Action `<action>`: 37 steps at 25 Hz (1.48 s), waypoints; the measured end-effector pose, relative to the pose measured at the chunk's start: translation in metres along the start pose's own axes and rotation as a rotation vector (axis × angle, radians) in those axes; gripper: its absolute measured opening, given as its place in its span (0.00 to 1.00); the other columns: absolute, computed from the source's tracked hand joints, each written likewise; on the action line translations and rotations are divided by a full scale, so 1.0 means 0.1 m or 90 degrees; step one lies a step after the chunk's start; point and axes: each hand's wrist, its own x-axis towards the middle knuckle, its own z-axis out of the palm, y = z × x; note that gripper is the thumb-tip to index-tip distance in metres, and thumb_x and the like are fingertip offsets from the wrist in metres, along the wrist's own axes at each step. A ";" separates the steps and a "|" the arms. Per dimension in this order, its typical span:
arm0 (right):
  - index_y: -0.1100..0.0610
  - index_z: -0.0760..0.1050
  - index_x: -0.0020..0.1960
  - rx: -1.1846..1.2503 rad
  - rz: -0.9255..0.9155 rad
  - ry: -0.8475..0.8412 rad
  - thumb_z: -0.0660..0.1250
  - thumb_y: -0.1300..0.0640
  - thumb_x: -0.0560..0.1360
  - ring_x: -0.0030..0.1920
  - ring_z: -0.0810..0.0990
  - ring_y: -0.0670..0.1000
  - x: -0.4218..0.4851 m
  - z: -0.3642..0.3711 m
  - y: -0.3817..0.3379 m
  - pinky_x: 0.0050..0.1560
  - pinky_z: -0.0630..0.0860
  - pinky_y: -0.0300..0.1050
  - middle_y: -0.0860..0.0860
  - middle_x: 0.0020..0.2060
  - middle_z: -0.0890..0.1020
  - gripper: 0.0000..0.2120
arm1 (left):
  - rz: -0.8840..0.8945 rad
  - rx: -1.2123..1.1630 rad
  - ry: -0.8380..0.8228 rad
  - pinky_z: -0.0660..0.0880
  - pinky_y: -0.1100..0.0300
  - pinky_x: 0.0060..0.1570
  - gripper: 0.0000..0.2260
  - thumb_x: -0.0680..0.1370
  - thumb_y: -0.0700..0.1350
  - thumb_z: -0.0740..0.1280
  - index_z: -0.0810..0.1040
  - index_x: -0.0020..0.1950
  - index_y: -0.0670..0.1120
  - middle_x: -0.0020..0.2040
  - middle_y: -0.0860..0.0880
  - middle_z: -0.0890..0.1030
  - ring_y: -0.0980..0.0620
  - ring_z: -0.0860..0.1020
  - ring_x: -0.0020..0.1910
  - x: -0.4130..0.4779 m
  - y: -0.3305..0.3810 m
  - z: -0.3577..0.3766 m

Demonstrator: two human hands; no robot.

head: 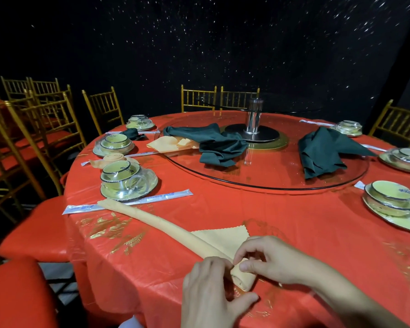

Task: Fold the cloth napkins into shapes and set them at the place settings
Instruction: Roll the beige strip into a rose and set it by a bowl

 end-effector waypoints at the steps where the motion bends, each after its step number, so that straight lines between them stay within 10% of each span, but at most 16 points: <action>1: 0.44 0.80 0.48 -0.020 0.004 -0.011 0.68 0.49 0.73 0.41 0.74 0.44 0.03 -0.01 -0.03 0.45 0.71 0.40 0.46 0.41 0.80 0.05 | 0.003 0.021 -0.003 0.61 0.74 0.34 0.25 0.57 0.73 0.59 0.70 0.46 0.61 0.38 0.64 0.72 0.65 0.69 0.40 -0.02 0.01 -0.01; 12: 0.38 0.75 0.54 0.042 -0.037 -0.013 0.69 0.44 0.70 0.62 0.72 0.44 -0.48 -0.06 0.05 0.61 0.67 0.37 0.37 0.57 0.75 0.13 | 0.052 -0.041 0.081 0.60 0.68 0.56 0.14 0.57 0.65 0.68 0.77 0.32 0.57 0.43 0.64 0.75 0.65 0.71 0.48 -0.14 0.10 0.07; 21: 0.35 0.75 0.51 -0.094 -0.021 -0.053 0.61 0.43 0.73 0.56 0.69 0.34 -0.23 -0.05 -0.04 0.62 0.62 0.40 0.32 0.47 0.75 0.08 | 0.067 -0.007 0.050 0.67 0.62 0.55 0.25 0.59 0.69 0.65 0.70 0.50 0.58 0.45 0.65 0.73 0.66 0.70 0.48 -0.19 0.06 0.02; 27: 0.37 0.70 0.54 -0.159 -0.075 0.092 0.59 0.37 0.72 0.56 0.69 0.37 -0.17 0.00 -0.09 0.60 0.62 0.42 0.32 0.52 0.72 0.12 | -0.013 -0.058 0.084 0.69 0.53 0.59 0.16 0.59 0.64 0.68 0.74 0.41 0.58 0.50 0.63 0.73 0.62 0.70 0.53 -0.11 -0.02 -0.01; 37: 0.40 0.75 0.51 -0.218 -0.117 0.191 0.60 0.42 0.73 0.53 0.68 0.37 -0.05 0.12 -0.06 0.54 0.66 0.41 0.34 0.49 0.73 0.09 | -0.131 0.024 -0.077 0.39 0.54 0.71 0.34 0.56 0.74 0.56 0.76 0.54 0.59 0.63 0.64 0.62 0.60 0.54 0.70 0.04 -0.05 -0.23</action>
